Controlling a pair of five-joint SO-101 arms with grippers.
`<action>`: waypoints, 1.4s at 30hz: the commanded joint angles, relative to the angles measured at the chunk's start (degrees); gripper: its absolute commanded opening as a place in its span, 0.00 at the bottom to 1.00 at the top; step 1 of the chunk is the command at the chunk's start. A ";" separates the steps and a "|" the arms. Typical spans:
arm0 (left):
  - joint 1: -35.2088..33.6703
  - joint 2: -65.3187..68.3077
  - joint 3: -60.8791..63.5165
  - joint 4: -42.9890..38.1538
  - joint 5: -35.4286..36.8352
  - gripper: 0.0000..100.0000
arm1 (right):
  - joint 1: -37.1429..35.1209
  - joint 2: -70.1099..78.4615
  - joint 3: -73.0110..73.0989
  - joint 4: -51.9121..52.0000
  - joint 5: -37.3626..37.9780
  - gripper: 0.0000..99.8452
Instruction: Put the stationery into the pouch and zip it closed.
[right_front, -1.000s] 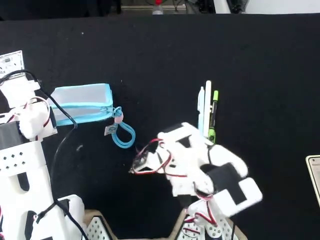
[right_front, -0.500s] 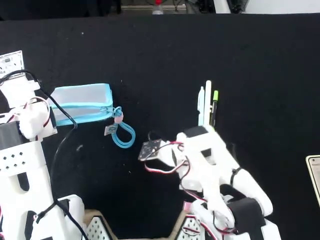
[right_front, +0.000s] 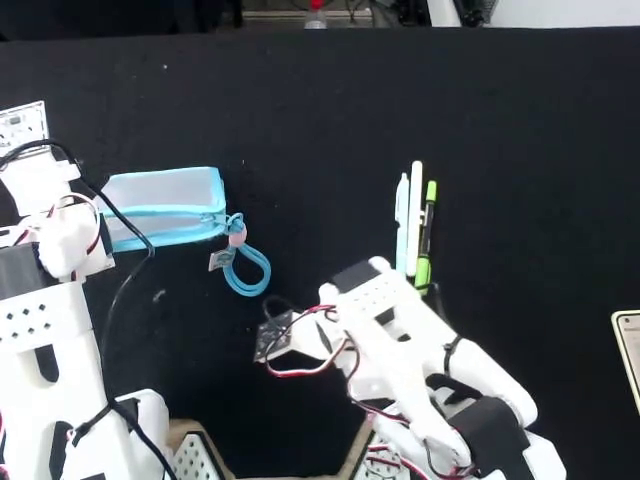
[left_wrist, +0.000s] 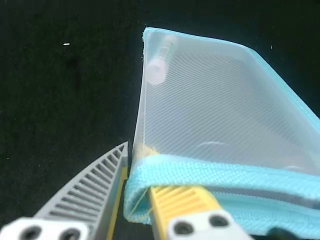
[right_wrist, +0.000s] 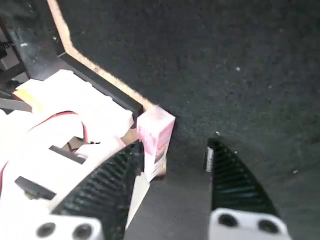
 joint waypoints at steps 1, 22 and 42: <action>-0.75 -0.70 -3.21 -1.05 0.53 0.03 | -1.58 -1.45 1.01 -3.43 0.79 0.20; -0.75 -0.70 -3.21 -1.14 0.53 0.03 | 17.76 12.18 -5.76 -18.02 -2.02 0.15; -0.66 -0.70 -3.21 -1.14 0.53 0.03 | 6.86 -12.97 -1.89 -1.58 -1.93 0.16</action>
